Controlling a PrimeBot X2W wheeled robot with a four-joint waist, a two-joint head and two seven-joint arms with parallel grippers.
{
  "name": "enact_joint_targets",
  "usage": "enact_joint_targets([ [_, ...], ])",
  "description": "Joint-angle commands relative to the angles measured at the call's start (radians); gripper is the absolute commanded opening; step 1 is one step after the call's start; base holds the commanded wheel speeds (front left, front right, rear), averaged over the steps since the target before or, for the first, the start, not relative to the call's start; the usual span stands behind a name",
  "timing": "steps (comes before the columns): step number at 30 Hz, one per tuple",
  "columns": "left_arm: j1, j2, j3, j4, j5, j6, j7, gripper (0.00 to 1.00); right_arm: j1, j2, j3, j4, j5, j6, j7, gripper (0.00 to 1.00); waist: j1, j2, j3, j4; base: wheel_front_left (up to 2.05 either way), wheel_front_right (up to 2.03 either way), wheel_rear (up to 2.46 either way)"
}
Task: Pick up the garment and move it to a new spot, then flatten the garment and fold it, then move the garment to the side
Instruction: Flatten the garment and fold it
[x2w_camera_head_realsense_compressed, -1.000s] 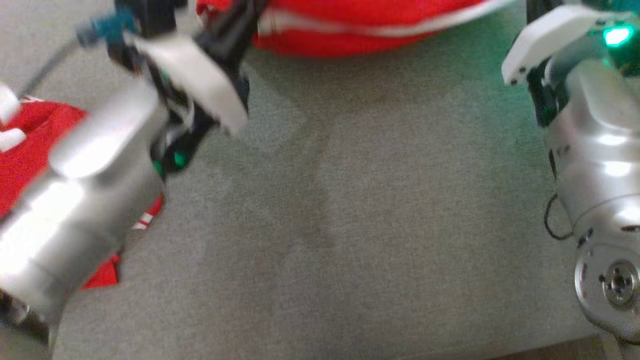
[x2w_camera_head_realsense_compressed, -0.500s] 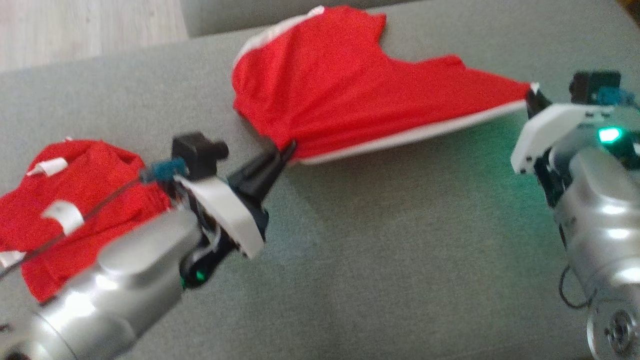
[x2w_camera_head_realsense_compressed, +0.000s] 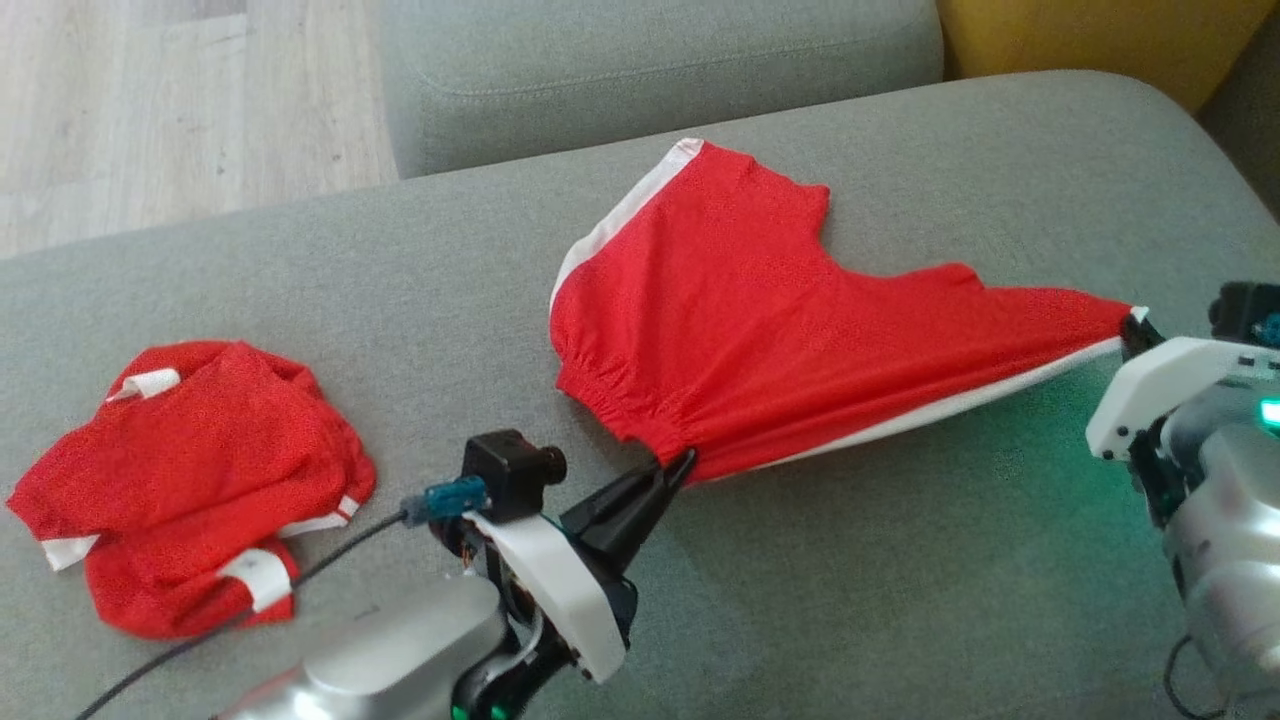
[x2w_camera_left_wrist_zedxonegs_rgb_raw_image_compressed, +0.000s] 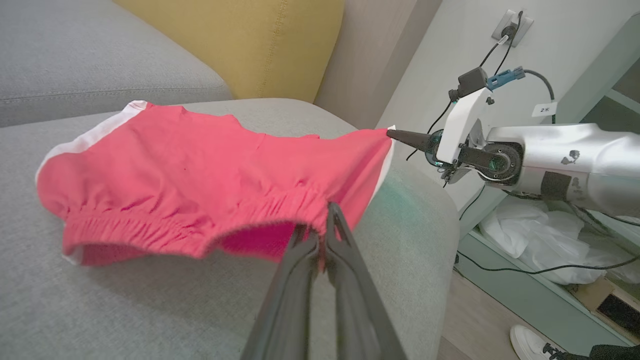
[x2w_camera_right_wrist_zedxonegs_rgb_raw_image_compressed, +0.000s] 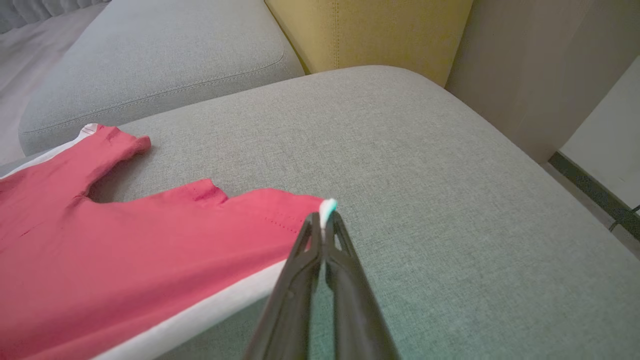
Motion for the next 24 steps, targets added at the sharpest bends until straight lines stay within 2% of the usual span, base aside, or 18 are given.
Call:
enact_joint_targets([
  [1,-0.027,0.018,0.036,-0.024,0.004,0.015,-0.007,0.00,-0.010,-0.019,0.017,-0.046,0.016,-0.001,-0.014,0.00,0.0002,-0.0001,0.000,0.005,0.00,0.00,0.00],
  [6,-0.029,0.012,0.054,-0.023,0.001,0.049,-0.017,0.00,-0.005,-0.021,0.019,-0.116,0.031,-0.001,-0.013,0.00,0.0002,-0.0001,0.020,0.029,0.00,0.00,0.00],
  [12,-0.075,0.002,0.098,-0.014,-0.011,0.064,-0.023,0.00,-0.042,-0.016,0.006,-0.223,0.015,-0.001,0.016,0.00,0.0002,-0.0001,0.076,0.077,0.00,0.00,0.00],
  [19,-0.149,-0.021,0.133,0.023,-0.015,0.055,-0.019,0.00,-0.134,0.014,-0.029,-0.340,-0.049,-0.001,0.081,0.00,0.0002,-0.0001,0.168,0.152,0.00,0.00,0.00],
  [24,-0.192,-0.050,0.151,0.061,-0.023,0.039,-0.017,0.00,-0.193,0.036,-0.039,-0.378,-0.101,-0.001,0.125,0.00,0.0002,-0.0001,0.218,0.197,0.00,0.00,0.00],
])
